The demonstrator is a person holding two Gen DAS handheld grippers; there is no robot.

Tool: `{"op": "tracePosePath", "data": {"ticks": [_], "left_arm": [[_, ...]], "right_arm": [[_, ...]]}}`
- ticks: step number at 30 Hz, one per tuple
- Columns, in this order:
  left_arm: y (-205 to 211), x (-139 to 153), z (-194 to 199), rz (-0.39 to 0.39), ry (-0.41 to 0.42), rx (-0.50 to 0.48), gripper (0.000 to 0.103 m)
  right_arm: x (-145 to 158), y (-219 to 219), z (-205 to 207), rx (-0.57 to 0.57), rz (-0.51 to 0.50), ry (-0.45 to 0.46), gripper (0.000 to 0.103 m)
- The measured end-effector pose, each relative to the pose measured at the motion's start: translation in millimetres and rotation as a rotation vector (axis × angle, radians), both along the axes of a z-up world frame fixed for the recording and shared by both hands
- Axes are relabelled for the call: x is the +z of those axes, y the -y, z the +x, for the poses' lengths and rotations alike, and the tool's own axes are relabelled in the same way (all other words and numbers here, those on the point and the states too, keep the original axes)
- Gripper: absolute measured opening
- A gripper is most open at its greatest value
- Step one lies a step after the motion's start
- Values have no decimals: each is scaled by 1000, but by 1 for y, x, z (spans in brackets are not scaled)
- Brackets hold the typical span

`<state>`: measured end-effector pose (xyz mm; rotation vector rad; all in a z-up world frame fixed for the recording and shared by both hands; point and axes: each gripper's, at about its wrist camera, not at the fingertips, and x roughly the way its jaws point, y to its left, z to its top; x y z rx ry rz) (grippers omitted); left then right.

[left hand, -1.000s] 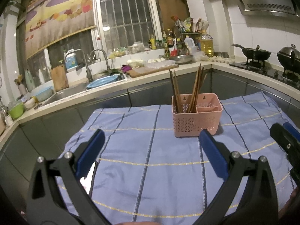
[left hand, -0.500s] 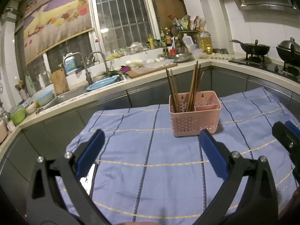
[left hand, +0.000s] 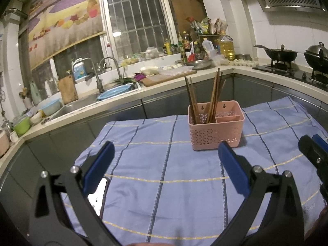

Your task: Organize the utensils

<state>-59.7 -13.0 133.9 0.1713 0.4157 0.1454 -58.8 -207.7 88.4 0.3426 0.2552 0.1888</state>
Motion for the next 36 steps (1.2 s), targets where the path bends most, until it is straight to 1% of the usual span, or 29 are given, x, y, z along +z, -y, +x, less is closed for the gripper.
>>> {"op": "tracePosePath", "data": {"ticks": [17,23,27,36], "left_arm": [[0,0,-1,2,0,0,97],[0,0,-1,-9,0,-13,97],[-3,-1,1,-34,-34,-47,97],[-5,-7,5,-37,-59,-60,97]], "right_arm": [[0,0,0,0,0,1,57],[0,0,0,0,0,1,57],[-1,2,1,-1,0,0,57],[-1,2,1,0,1,-1,57]]}}
